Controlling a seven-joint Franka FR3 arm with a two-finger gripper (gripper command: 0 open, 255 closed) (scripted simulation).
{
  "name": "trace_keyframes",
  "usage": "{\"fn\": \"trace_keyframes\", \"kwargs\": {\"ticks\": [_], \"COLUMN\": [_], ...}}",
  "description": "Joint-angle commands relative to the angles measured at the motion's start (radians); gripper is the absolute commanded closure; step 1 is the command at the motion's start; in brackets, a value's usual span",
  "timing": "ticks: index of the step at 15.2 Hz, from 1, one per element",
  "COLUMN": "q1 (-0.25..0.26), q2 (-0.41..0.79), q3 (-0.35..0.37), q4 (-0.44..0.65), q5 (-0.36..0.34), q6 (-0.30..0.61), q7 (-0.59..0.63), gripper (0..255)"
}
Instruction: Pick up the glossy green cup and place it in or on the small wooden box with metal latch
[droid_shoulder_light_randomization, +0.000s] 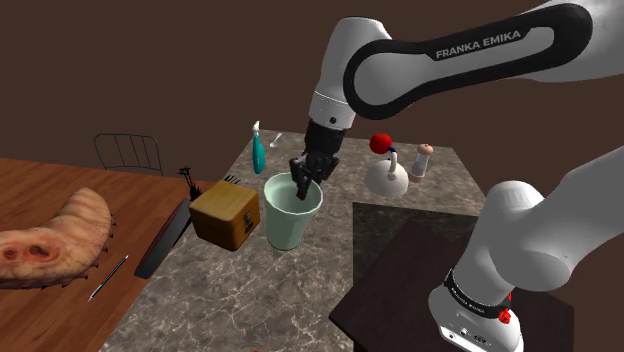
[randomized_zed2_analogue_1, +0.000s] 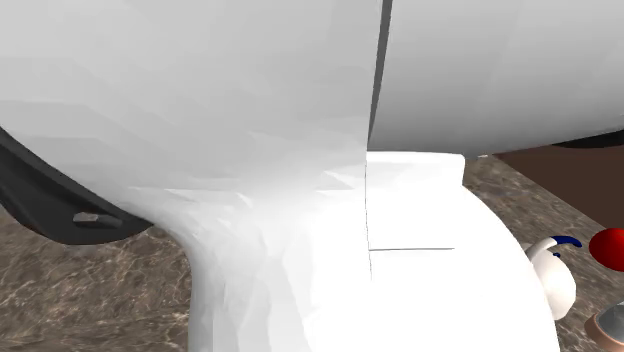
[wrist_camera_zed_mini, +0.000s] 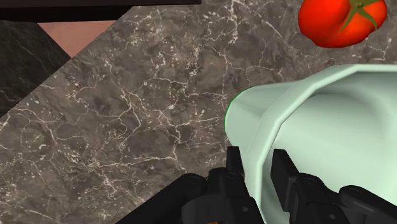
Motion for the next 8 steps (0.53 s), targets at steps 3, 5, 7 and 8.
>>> {"fn": "trace_keyframes", "kwargs": {"ticks": [3, 5, 7, 8], "q1": [-0.023, -0.032, -0.04, -0.044], "q2": [0.152, 0.226, 0.3, 0.337], "q3": [-0.024, -0.034, -0.043, -0.048], "q4": [0.142, 0.221, 0.303, 0.346], "q5": [-0.022, -0.032, -0.041, -0.045], "q6": [0.001, -0.006, -0.017, -0.025], "q7": [-0.03, -0.041, -0.051, -0.055], "gripper": [255, 255, 255, 255]}}
